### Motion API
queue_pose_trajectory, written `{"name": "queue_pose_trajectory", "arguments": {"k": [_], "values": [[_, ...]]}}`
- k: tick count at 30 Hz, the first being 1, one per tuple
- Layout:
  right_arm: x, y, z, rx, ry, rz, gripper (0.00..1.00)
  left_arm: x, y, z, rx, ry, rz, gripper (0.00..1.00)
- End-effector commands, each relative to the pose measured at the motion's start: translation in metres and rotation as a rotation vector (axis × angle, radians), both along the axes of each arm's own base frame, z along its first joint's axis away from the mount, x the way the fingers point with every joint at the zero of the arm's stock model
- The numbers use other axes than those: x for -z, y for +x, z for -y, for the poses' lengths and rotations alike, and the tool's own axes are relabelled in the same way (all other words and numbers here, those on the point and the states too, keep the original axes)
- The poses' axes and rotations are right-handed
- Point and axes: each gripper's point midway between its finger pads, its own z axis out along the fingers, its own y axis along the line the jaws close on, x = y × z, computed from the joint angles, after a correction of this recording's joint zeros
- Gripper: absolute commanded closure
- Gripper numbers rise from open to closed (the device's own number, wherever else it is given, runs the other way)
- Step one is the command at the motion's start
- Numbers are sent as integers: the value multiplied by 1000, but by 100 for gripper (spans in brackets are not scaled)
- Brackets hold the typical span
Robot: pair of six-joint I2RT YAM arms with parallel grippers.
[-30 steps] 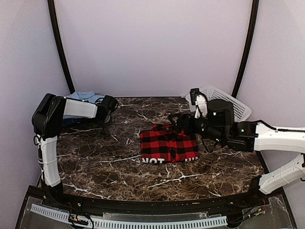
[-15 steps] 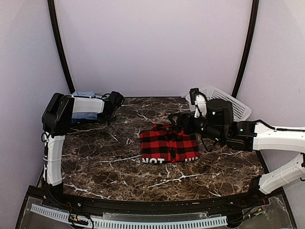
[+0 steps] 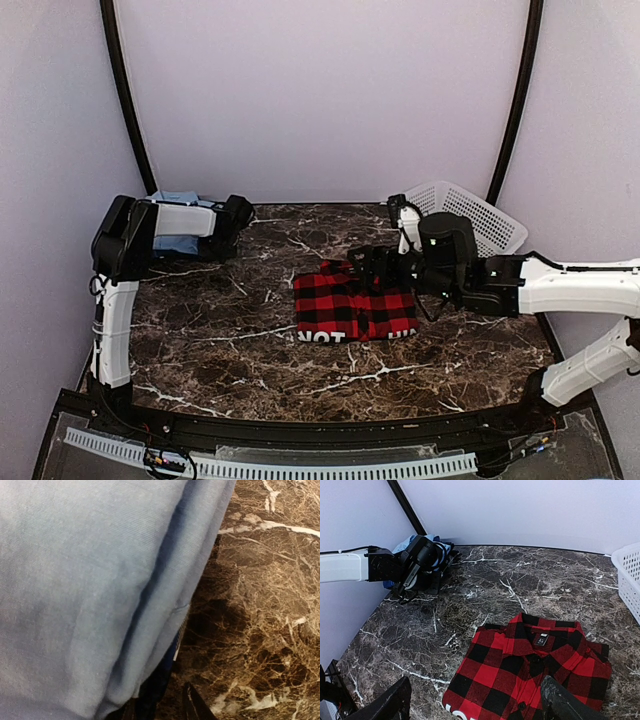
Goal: Fold and stack the long sleeve shirts
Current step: Move the square-folded shirt to the center of the board.
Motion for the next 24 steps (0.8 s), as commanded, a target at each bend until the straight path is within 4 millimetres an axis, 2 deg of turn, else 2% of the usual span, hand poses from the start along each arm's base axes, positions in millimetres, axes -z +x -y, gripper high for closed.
{"name": "queue_pose_trajectory", "arguments": {"k": [1,5,6,7,8,9,10,11,12,13,14,15,16,17,18,19,20,21,22,23,24], "values": [[-12,4,-5,1,40,2,14,-10,3,-19,-16,41,-16,73],[-9,4,-4,4,43,2,14,-23,0,2,40,29,-14,74],[-9,4,-4,4,44,4,14,-34,-2,14,61,17,7,73],[-8,4,-3,5,42,6,14,-36,-6,20,65,3,12,73],[-7,4,-3,6,43,6,14,-47,-11,31,82,-27,28,72],[-7,5,-3,6,42,8,13,-48,-17,34,65,-57,38,72],[-6,5,-3,6,41,10,13,-58,-23,41,72,-97,49,72],[-6,5,-3,4,39,11,13,-66,-31,42,52,-135,71,71],[-5,4,-3,2,38,13,13,-61,-41,44,54,-155,59,71],[-5,5,-2,1,35,14,13,-70,-45,45,33,-193,88,71],[-4,4,-2,-1,30,15,12,-61,-55,45,30,-213,67,70],[-3,5,-2,-2,27,16,12,-67,-59,44,8,-246,94,69],[-2,4,-2,-6,24,16,12,-59,-68,40,-8,-249,76,68],[-1,4,-2,-9,21,17,12,-63,-72,38,-35,-274,95,68],[-1,4,-2,-11,19,18,12,-53,-81,35,-68,-298,84,66],[1,4,-1,-14,16,17,12,-55,-84,29,-95,-324,96,65],[1,3,-2,-17,16,17,11,-43,-93,26,-134,-363,83,63],[2,3,-2,-20,14,15,11,-46,-91,20,-162,-415,118,62],[3,2,-2,-21,14,13,11,-30,-102,19,-193,-482,89,60],[3,2,-2,-24,15,13,11,-36,-95,14,-213,-554,149,57],[3,1,-1,-26,14,13,11,-19,-108,15,-235,-619,115,56]]}}
